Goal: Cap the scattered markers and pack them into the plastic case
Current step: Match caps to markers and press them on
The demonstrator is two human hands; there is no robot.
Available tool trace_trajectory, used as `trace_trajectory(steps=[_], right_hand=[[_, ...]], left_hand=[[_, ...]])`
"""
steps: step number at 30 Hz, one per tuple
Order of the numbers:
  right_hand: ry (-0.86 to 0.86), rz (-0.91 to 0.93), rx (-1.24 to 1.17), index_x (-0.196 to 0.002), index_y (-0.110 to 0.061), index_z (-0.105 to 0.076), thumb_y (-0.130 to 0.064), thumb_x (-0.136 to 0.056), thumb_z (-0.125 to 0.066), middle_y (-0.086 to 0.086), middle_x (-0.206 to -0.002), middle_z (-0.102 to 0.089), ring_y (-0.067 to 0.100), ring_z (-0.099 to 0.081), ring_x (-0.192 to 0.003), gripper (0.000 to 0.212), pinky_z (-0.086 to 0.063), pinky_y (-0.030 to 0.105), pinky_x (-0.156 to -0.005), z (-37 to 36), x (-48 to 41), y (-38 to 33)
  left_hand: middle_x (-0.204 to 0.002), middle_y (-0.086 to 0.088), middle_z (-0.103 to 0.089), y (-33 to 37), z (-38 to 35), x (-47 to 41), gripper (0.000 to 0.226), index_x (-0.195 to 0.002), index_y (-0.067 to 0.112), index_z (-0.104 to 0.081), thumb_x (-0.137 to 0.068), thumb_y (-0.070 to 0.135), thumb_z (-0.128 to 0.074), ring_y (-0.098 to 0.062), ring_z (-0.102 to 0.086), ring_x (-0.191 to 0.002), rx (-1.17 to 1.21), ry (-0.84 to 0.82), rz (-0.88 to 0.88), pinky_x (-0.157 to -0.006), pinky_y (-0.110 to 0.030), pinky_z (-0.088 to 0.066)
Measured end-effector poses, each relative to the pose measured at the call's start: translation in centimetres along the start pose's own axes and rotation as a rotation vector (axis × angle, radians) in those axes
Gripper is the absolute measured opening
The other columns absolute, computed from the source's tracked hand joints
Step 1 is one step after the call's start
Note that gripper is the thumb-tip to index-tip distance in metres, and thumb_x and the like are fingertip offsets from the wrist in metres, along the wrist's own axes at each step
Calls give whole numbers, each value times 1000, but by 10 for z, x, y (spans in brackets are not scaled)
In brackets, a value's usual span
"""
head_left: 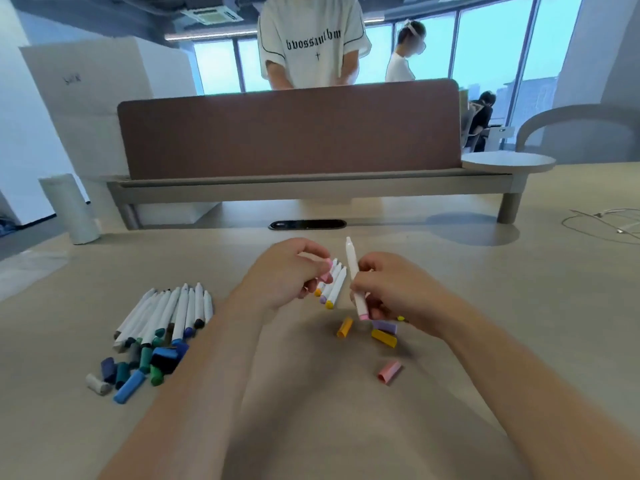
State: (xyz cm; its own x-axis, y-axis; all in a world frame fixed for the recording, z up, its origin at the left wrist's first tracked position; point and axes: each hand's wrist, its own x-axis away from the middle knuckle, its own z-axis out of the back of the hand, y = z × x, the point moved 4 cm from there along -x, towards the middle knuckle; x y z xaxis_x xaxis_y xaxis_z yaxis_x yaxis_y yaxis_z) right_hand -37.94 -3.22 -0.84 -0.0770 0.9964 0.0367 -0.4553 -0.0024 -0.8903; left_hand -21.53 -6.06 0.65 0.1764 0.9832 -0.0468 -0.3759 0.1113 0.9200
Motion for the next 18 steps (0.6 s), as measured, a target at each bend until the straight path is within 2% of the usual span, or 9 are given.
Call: trace_trajectory(steps=[3, 6, 10, 14, 18], right_hand=[[-71, 26, -22, -104, 3, -59, -11, -90, -56, 12, -67, -61, 16, -55, -48, 20, -48, 26, -48, -6, 5, -6], [-125, 34, 8, -103, -1, -62, -18, -90, -62, 7, -67, -63, 12, -57, -48, 22, -46, 22, -48, -12, 9, -10], [-170, 51, 91, -100, -4, -64, -21, -91, -62, 4, -75, -60, 0, -56, -46, 19, -43, 12, -46, -15, 13, -12], [-180, 58, 169, -95, -13, -64, -24, -93, -60, 0, -82, -62, -3, -60, -52, 12, -44, 10, -49, -15, 10, -9], [-185, 55, 178, -89, -16, -62, -23, -94, -59, -1, -79, -60, -4, -59, -51, 9, -43, 9, -49, -15, 9, -7]], left_hand=[[-85, -13, -74, -9, 3, -5, 12, -98, 12, -70, -89, 7, -63, -15, -51, -57, 318, 129, 61, -55, -27, -45], [-81, -11, -74, -16, 3, -5, 10, -90, 9, -71, -87, 3, -62, -17, -53, -58, 503, 180, 110, -59, -29, -42], [-84, -12, -76, -15, 3, -6, 10, -81, 7, -68, -82, 0, -62, -17, -53, -57, 526, 203, 117, -56, -29, -42], [-85, -12, -76, -13, 0, -5, 9, -85, 7, -67, -82, 1, -62, -16, -54, -57, 526, 181, 125, -53, -26, -42], [-84, -12, -76, -11, 0, -4, 9, -90, 5, -67, -83, 1, -62, -17, -54, -59, 528, 189, 111, -56, -27, -43]])
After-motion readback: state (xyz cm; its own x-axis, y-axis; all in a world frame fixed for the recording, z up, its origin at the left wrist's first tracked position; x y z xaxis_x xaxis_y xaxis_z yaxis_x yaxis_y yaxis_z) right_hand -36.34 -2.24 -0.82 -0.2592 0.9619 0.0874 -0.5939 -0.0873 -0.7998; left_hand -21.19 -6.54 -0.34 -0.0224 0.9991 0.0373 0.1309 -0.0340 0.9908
